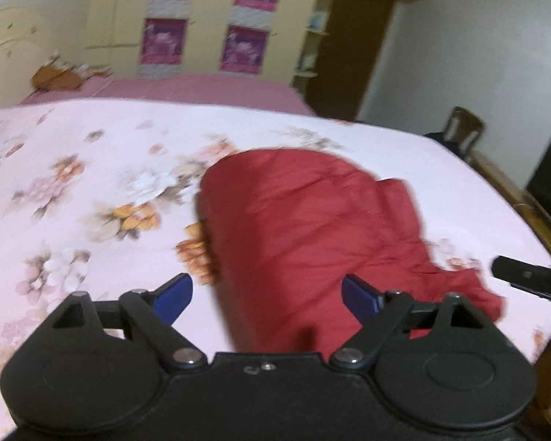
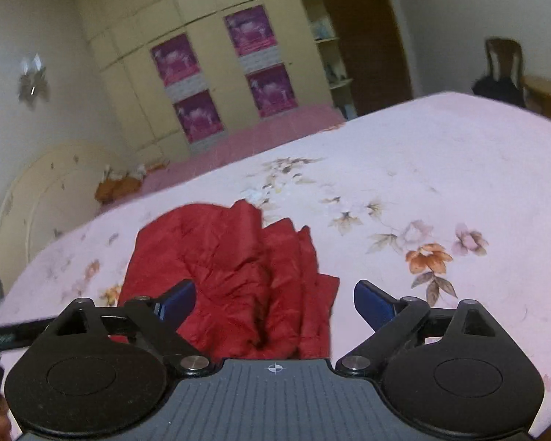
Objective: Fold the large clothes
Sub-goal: 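Open both tools and press the folded jacket bundle flat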
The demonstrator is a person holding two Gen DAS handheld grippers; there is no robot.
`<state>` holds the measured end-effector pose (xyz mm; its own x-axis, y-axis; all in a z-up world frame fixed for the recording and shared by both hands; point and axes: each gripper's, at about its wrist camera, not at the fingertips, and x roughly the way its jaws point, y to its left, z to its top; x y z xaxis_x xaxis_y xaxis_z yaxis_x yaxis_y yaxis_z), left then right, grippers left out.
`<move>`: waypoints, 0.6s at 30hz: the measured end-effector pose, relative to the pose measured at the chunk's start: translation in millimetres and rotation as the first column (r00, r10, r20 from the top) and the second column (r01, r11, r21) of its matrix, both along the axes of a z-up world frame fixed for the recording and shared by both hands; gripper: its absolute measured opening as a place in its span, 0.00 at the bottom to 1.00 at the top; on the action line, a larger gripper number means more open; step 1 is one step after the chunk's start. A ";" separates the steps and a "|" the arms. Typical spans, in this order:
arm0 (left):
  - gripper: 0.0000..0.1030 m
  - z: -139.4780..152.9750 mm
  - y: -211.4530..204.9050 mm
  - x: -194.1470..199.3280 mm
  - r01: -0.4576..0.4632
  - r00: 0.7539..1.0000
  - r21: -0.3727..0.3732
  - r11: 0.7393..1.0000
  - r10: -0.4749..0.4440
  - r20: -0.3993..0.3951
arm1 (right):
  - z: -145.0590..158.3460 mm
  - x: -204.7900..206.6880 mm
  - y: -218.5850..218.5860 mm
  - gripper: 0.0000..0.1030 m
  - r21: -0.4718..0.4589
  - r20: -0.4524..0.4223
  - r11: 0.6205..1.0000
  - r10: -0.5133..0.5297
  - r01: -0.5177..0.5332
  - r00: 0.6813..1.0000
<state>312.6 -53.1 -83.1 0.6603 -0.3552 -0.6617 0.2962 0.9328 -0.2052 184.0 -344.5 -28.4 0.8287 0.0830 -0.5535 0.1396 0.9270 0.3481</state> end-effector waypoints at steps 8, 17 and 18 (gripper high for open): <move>0.74 -20.9 -1.2 8.4 0.007 1.000 0.000 1.000 -0.007 -0.008 | -25.4 7.5 14.7 0.26 0.010 -0.128 0.998 0.068 -0.067 0.989; 0.74 -29.0 -29.7 4.8 0.135 0.991 -0.012 0.991 -0.135 0.001 | -35.2 -27.4 6.5 0.06 -0.013 -0.170 0.999 0.033 -0.036 0.985; 0.76 -32.8 -34.2 5.9 0.145 0.989 -0.004 0.989 -0.145 -0.008 | -44.7 -27.4 4.2 0.06 -0.025 -0.203 1.000 0.012 -0.017 0.979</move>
<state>318.4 -87.3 -115.9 0.5959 -0.4495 -0.6655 0.4267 0.8792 -0.2118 156.6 -340.3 -73.1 0.6975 0.0775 -0.7123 0.1913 0.9379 0.2894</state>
